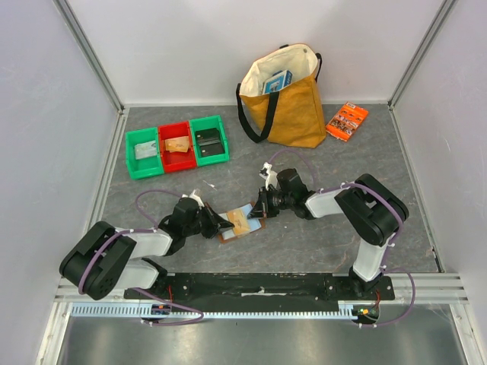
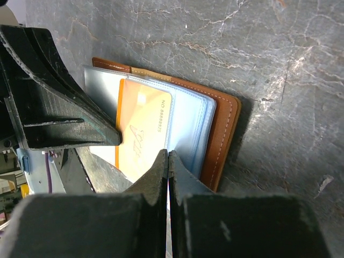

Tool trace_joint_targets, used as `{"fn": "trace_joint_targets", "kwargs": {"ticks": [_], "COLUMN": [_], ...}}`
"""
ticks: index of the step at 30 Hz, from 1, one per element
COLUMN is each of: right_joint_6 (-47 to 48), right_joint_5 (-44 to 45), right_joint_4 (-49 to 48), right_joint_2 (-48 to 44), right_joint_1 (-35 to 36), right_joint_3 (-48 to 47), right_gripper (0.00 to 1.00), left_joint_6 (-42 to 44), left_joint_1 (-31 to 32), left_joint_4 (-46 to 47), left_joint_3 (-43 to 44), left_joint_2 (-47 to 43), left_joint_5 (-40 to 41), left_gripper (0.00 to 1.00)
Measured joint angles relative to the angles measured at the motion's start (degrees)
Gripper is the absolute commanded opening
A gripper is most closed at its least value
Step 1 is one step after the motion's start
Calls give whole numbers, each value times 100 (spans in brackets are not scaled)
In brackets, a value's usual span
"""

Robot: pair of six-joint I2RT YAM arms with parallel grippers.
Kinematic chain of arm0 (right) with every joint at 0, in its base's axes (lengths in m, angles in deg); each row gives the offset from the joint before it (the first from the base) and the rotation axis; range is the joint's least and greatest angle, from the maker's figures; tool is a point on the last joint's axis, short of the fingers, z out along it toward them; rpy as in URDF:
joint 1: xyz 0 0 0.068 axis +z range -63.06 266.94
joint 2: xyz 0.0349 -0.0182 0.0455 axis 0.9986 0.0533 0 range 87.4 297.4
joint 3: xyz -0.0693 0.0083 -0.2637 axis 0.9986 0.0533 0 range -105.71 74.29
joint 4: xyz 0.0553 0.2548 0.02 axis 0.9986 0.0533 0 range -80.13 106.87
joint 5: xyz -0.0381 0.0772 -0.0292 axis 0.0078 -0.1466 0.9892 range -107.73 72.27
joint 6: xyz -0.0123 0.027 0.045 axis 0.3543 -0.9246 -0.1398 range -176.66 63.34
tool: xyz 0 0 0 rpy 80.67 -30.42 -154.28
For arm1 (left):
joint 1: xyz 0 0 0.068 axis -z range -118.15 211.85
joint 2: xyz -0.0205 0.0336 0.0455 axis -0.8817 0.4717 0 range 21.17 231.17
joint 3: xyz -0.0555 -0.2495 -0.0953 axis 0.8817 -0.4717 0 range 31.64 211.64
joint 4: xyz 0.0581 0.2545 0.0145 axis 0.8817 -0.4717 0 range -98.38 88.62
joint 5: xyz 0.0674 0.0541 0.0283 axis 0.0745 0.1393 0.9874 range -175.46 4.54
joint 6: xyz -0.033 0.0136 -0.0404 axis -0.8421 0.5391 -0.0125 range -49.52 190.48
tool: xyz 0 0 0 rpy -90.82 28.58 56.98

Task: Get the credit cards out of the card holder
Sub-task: Remove the credit card from the card holder.

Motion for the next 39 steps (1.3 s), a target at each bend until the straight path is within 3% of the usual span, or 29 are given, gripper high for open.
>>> {"fn": "trace_joint_targets", "kwargs": {"ticks": [20,29,39], "right_joint_6": [13,125,151], "right_joint_5": [-295,-170,-136], "right_joint_4": [-26,352,457], "right_joint_2": [24,76,76], "right_joint_1": [63,63,63], "right_joint_3": [4,-223,-271], "right_gripper": [0,0,0], "left_joint_6": [9,7,-2], "left_joint_1": [-28,-28,-28], "left_joint_4": [63,101,595], "left_joint_3": [120,111,-157], "left_joint_2": [306,323,273], "left_joint_5": [-210,-214,-264], "left_gripper": [2,21,21]}}
